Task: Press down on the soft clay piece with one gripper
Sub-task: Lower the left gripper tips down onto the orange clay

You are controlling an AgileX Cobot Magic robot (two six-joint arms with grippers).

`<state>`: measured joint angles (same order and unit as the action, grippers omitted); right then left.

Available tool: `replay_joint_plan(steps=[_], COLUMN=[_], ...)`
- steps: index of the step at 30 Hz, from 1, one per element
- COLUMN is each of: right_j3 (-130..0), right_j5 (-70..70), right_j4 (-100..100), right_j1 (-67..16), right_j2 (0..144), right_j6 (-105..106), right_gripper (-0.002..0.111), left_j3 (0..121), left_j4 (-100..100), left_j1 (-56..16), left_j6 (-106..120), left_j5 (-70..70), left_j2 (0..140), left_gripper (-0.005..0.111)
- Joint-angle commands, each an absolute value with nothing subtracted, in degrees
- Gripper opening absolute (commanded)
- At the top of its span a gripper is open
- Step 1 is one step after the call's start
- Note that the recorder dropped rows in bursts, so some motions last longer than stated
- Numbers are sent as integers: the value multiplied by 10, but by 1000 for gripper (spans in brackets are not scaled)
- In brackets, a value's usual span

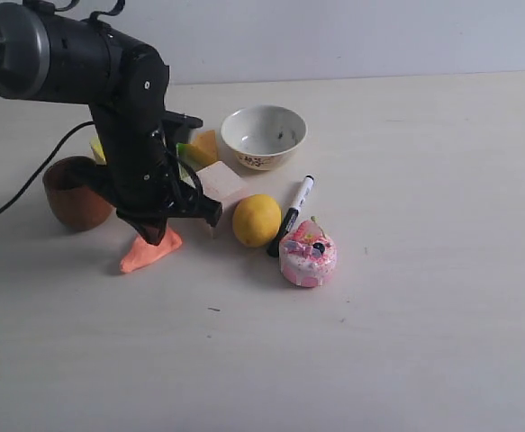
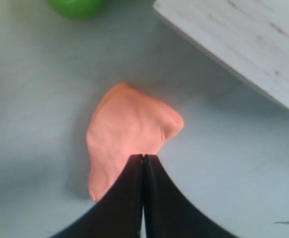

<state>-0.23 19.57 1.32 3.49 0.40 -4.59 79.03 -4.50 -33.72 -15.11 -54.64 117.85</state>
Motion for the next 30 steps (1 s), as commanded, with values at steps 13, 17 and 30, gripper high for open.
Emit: replay_joint_plan(steps=[13, 17, 30], right_j3=[0, 0, 0], right_j5=[193, 193, 193], right_j4=[14, 14, 14], right_j1=[38, 38, 38], right_j2=[0, 0, 0], right_j6=[-45, -45, -45], right_gripper=[0, 0, 0], left_j3=[832, 852, 893], left_j4=[-35, 0, -40], left_j1=[-313, -313, -309], left_j6=[172, 250, 251], left_j5=[-573, -584, -625], left_j2=[1192, 1200, 1235], left_gripper=[0, 0, 0])
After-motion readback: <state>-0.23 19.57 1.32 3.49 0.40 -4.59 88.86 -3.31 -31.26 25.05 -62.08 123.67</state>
